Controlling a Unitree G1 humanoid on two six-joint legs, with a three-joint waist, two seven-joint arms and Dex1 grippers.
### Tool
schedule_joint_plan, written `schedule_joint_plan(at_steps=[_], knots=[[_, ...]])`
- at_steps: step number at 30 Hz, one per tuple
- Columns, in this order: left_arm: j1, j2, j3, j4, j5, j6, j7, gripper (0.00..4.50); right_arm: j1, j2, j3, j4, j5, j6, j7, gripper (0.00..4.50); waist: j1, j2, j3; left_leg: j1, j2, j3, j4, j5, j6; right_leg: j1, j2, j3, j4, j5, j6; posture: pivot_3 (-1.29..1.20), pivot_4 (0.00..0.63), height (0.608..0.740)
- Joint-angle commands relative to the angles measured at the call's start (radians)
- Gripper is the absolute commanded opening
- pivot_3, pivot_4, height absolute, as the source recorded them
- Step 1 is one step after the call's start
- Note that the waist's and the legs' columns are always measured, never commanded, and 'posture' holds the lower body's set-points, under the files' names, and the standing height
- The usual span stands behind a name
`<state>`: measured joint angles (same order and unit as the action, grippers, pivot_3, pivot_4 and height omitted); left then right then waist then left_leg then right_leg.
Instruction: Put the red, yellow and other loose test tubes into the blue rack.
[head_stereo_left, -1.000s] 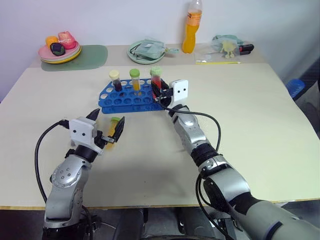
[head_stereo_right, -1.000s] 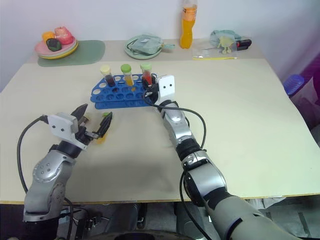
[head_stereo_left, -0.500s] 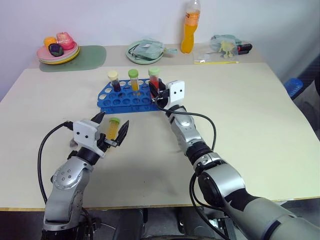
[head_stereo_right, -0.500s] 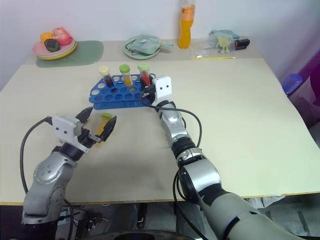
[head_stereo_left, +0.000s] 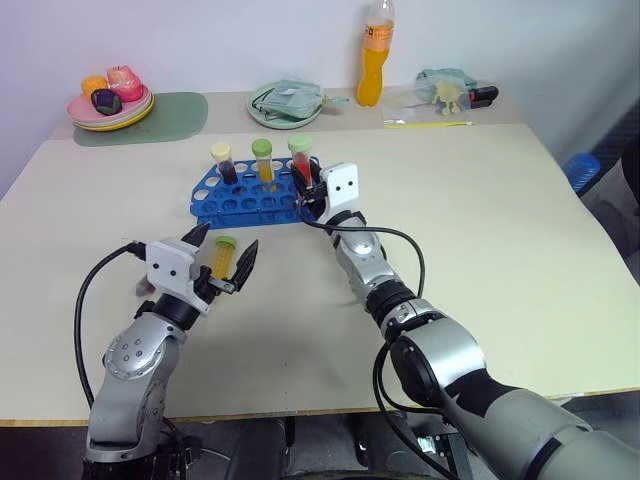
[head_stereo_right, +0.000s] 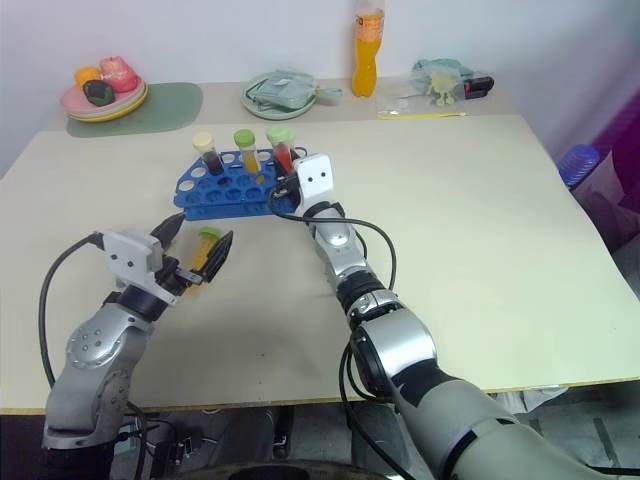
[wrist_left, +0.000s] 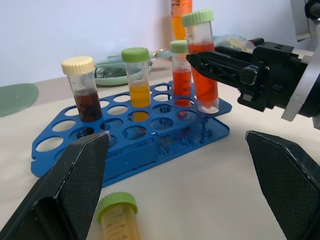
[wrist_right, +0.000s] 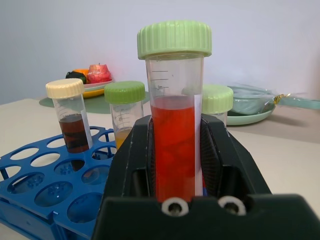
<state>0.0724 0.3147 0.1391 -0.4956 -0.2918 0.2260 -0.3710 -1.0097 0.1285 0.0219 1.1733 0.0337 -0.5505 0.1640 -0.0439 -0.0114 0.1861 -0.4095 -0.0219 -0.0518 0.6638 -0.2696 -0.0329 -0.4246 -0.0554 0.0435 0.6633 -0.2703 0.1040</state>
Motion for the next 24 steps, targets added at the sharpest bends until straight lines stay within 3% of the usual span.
schedule_joint_plan(at_steps=[1,12,18,24], knots=[[-0.005,0.004,-0.002,-0.045,-0.004,-0.012,0.001,4.50,-0.028,0.010,-0.013,0.014,-0.016,-0.022,-0.018,0.74,0.000,0.000,0.000,0.000,0.000,0.000,0.000,0.000,0.000,0.000,0.000,0.000,0.000,0.000,0.000,0.00,0.150,0.729],[-0.002,0.002,-0.010,-0.048,-0.002,-0.015,0.005,4.50,-0.024,0.018,-0.041,0.038,-0.019,-0.037,-0.005,0.74,0.000,0.000,0.000,0.000,0.000,0.000,0.000,0.000,0.000,0.000,0.000,0.000,0.000,0.000,0.000,0.00,0.150,0.729],[0.010,0.004,0.004,-0.065,0.002,0.008,0.028,4.50,-0.027,0.012,-0.078,-0.008,0.008,-0.077,0.020,3.66,-0.001,0.000,0.000,0.000,0.000,0.000,0.000,0.000,0.000,0.000,0.000,0.000,0.000,0.000,0.000,0.00,0.150,0.729],[-0.021,0.059,0.040,-0.159,-0.006,0.181,0.088,4.50,0.033,-0.032,-0.098,-0.206,0.091,-0.073,0.184,3.66,0.001,0.000,0.000,0.000,0.000,0.000,0.000,0.000,0.000,0.000,0.000,0.000,0.000,0.000,0.000,0.00,0.150,0.729]])
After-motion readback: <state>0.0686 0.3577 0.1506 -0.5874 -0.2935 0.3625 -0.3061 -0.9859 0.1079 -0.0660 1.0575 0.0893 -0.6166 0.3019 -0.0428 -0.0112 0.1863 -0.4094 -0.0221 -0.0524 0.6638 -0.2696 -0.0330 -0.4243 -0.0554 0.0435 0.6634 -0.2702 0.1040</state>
